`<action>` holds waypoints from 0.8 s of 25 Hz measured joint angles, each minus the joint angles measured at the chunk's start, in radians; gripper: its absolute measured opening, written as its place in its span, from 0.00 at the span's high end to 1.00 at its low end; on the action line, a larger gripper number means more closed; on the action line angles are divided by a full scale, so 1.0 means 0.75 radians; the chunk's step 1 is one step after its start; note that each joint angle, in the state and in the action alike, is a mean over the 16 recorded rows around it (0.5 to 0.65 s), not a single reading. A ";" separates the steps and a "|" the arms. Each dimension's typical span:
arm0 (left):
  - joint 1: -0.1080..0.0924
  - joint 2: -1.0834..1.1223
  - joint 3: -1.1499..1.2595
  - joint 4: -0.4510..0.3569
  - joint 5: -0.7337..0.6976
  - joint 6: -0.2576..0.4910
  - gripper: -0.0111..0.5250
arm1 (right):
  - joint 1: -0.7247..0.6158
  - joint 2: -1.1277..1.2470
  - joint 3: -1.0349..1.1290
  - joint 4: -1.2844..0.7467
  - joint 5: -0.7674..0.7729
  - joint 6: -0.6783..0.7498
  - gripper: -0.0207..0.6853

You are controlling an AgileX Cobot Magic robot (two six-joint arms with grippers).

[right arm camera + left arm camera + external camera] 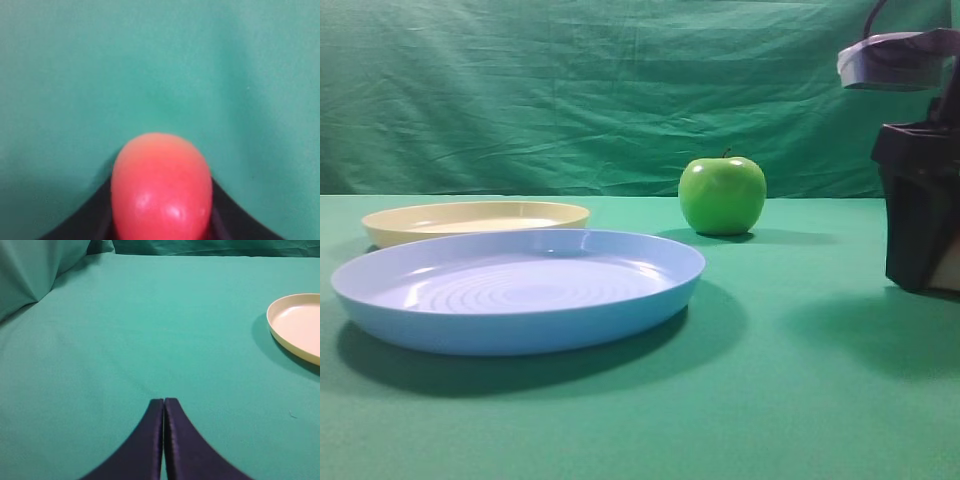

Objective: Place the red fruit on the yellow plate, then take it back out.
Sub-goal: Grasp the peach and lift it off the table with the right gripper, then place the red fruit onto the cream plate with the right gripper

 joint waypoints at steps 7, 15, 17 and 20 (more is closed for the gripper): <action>0.000 0.000 0.000 0.000 0.000 0.000 0.98 | 0.038 0.011 -0.320 0.030 0.199 -0.042 0.64; 0.000 0.000 0.000 0.000 0.000 0.000 0.98 | 0.187 0.110 -0.738 0.117 0.324 -0.155 0.66; 0.000 0.000 0.000 0.000 0.000 0.000 0.98 | 0.238 0.160 -0.830 0.148 0.333 -0.193 0.66; 0.000 0.000 0.000 0.000 0.000 0.000 0.98 | 0.314 0.253 -0.953 0.196 0.336 -0.248 0.67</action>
